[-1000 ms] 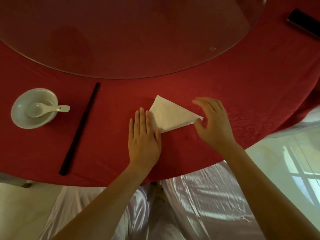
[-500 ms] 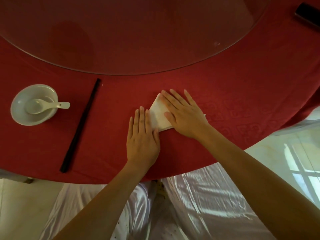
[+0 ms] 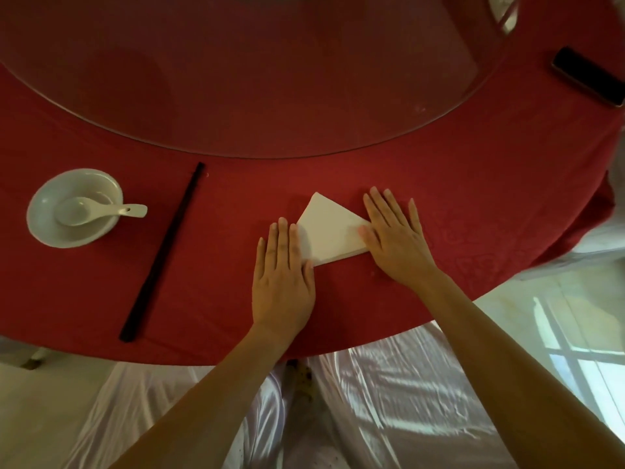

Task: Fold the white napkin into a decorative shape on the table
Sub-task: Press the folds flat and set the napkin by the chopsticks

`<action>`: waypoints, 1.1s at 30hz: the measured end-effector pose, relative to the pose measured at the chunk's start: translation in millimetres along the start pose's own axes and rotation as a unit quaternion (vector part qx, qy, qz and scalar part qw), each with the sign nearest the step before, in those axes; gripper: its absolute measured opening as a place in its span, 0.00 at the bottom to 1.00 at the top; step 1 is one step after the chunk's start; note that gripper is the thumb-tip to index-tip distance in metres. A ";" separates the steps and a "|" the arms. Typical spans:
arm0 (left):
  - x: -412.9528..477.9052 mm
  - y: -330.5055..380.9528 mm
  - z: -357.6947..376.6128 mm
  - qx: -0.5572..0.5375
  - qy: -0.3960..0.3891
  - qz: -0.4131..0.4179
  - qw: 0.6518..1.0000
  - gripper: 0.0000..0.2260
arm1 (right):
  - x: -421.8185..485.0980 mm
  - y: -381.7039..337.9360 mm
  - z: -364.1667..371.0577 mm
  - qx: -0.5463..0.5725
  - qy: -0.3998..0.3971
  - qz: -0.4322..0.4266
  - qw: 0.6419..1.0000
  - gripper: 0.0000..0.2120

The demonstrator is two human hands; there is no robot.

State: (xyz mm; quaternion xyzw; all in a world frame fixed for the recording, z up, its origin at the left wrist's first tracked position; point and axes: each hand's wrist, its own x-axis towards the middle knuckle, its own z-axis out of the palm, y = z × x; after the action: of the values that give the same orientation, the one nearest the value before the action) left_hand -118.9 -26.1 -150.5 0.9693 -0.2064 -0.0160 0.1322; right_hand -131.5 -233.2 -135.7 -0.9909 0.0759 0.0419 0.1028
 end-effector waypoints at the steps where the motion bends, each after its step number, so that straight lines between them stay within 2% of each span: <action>1: 0.0 0.3 0.1 -0.002 0.000 0.000 1.000 0.25 | 3.1 0.4 -3.8 0.024 -0.006 0.004 1.000 0.26; 6: -0.1 0.1 1.9 -0.008 0.001 0.004 1.000 0.25 | 46.7 -36.5 -27.5 0.214 -0.013 -0.018 0.977 0.18; 11: -0.8 -0.7 1.7 -0.003 -0.012 0.006 1.000 0.25 | 80.6 -56.3 -41.1 0.218 -0.137 -0.041 0.965 0.18; 15: -0.8 -1.7 1.9 -0.008 -0.011 0.009 1.000 0.25 | 79.5 -47.3 -52.0 0.292 -0.169 -0.043 0.940 0.07; 21: -0.5 -1.0 -4.4 -0.058 -0.016 0.014 0.998 0.24 | 69.1 -46.6 -48.6 0.401 -0.113 0.022 0.909 0.06; 23: -0.4 -3.0 -12.3 -0.144 -0.006 0.000 0.990 0.22 | 66.2 -49.0 -48.7 0.418 -0.093 0.028 0.903 0.06; 26: 9.7 -9.1 -33.2 -0.303 0.005 -0.051 0.952 0.20 | 62.3 -49.8 -56.0 0.436 -0.075 0.023 0.896 0.05; 30: 48.1 -18.9 -56.0 -0.246 -0.049 -0.008 0.968 0.14 | 59.4 -46.9 -69.9 0.497 -0.025 0.035 0.866 0.04; 32: 63.0 -19.9 -64.6 -0.247 -0.068 0.015 0.967 0.11 | 57.6 -41.6 -71.1 0.488 -0.020 0.052 0.871 0.05; 33: 68.3 -21.1 -66.9 -0.248 -0.069 0.021 0.966 0.10 | 55.5 -36.7 -68.3 0.456 -0.031 0.063 0.887 0.05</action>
State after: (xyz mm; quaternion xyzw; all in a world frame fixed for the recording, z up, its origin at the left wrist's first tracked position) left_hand -42.4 -18.5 -89.9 0.8982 -0.2246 -0.1310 0.3543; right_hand -66.4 -219.9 -67.3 -0.8260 0.1456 0.0400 0.5430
